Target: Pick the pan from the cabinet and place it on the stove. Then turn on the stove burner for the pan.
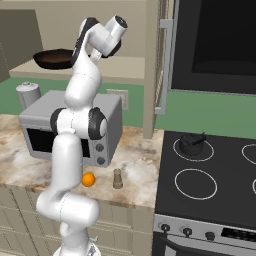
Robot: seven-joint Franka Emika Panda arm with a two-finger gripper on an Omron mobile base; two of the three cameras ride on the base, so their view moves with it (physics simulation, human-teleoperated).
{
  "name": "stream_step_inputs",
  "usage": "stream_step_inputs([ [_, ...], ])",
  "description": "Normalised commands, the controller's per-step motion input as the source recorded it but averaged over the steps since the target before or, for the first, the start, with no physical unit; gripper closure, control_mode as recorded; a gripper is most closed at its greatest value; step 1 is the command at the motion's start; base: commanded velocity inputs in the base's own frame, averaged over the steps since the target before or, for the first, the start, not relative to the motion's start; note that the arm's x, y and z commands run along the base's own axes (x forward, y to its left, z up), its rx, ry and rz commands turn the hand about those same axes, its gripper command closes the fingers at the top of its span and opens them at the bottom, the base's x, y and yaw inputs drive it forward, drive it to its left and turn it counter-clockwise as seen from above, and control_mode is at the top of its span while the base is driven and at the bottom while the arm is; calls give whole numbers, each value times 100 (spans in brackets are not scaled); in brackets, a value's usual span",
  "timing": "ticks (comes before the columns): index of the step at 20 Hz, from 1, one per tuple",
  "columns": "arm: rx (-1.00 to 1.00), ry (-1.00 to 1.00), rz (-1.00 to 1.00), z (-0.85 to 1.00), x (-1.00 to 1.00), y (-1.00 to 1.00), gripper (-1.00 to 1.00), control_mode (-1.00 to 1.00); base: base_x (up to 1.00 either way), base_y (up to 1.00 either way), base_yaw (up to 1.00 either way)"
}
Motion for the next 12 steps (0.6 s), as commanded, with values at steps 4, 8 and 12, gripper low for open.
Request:
stream_step_inputs([
  [4, 0, 0, 0, -2, 0, 1, 100, -100, 0, 0, 0],
  [8, 0, -9, 0, 0, -2, 0, 100, -100, 0, 0, 0],
  [12, 0, -22, 0, 0, -10, 0, 100, -100, 0, 0, 0],
])
